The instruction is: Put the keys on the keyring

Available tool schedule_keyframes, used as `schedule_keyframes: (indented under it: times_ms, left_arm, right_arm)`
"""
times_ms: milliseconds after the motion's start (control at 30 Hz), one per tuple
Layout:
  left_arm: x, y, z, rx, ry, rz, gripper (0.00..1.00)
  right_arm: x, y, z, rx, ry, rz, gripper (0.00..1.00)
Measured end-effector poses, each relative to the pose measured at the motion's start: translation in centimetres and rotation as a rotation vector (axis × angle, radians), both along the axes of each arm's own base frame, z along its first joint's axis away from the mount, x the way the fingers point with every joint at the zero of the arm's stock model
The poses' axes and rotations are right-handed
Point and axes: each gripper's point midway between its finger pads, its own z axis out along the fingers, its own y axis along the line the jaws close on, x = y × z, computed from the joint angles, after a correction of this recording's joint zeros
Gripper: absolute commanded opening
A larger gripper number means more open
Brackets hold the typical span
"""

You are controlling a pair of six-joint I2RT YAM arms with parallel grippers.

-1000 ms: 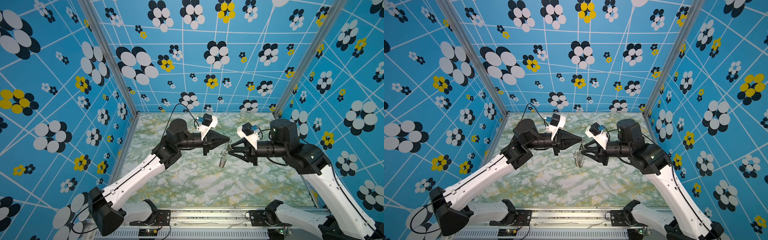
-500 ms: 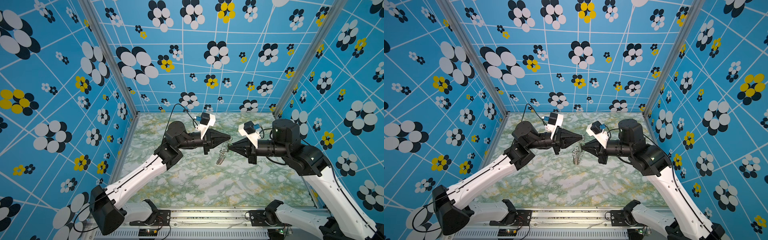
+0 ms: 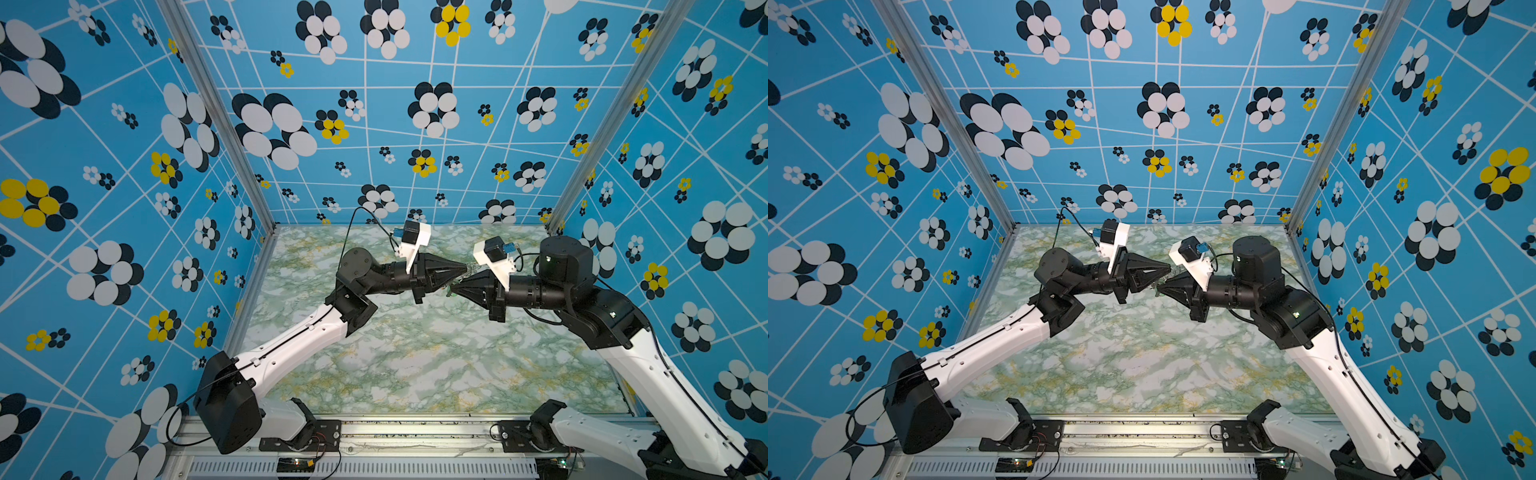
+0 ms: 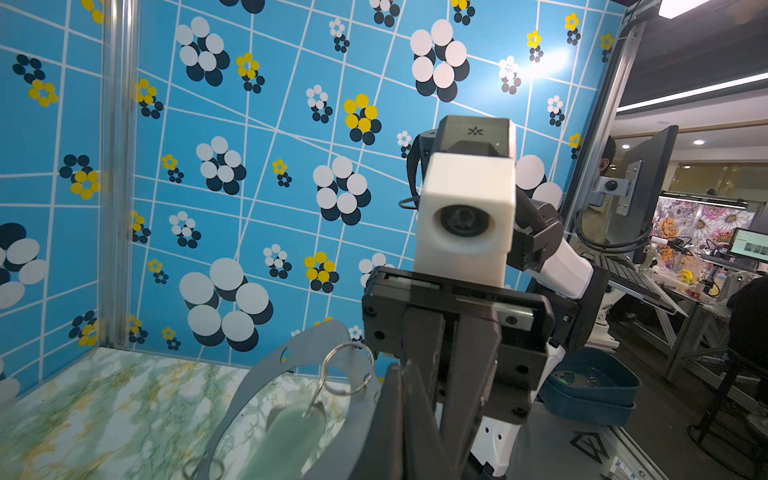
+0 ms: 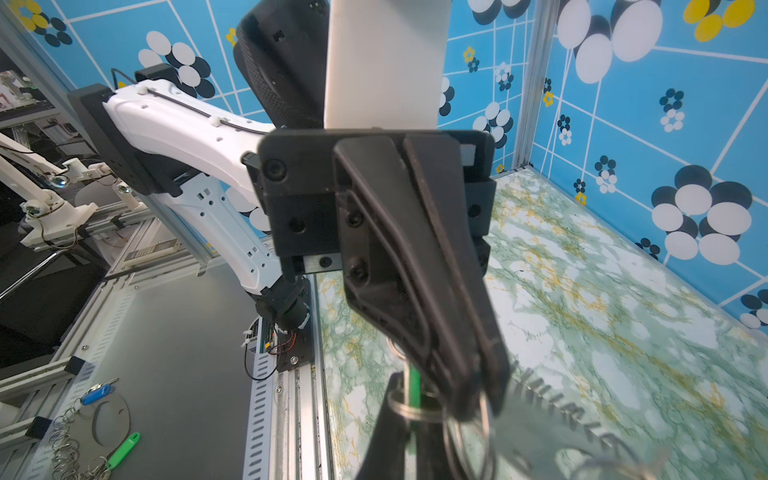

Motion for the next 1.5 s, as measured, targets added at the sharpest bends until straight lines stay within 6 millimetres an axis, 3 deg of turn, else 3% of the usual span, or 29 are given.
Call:
schedule_keyframes:
  times_ms: [133, 367, 567, 800, 1133, 1367, 1500]
  left_arm:
    - [-0.1, 0.1, 0.2, -0.015, 0.002, -0.006, 0.00]
    - [-0.2, 0.2, 0.0, -0.025, -0.004, -0.008, 0.00]
    - [-0.3, 0.3, 0.0, -0.033, -0.014, -0.007, 0.00]
    - [-0.4, 0.4, 0.0, -0.040, -0.024, -0.011, 0.00]
    - [-0.7, 0.4, -0.1, -0.041, -0.032, -0.019, 0.00]
    - [-1.1, 0.3, -0.1, -0.041, -0.046, -0.037, 0.00]
    - [-1.5, 0.2, -0.1, -0.040, -0.051, -0.048, 0.00]
  right_arm:
    - [-0.1, 0.1, 0.2, 0.003, -0.009, -0.001, 0.01]
    - [-1.0, -0.1, -0.8, -0.054, 0.005, 0.010, 0.34]
    - [-1.6, -1.2, -1.3, -0.110, 0.011, -0.010, 0.43]
    - [-2.6, -2.8, 0.1, -0.111, -0.032, -0.038, 0.45]
    - [-2.0, -4.5, 1.5, -0.095, -0.069, -0.103, 0.44]
    - [-1.2, -4.6, 2.7, -0.050, -0.094, -0.119, 0.30]
    - [-0.9, -4.0, 3.5, -0.004, -0.093, -0.094, 0.27]
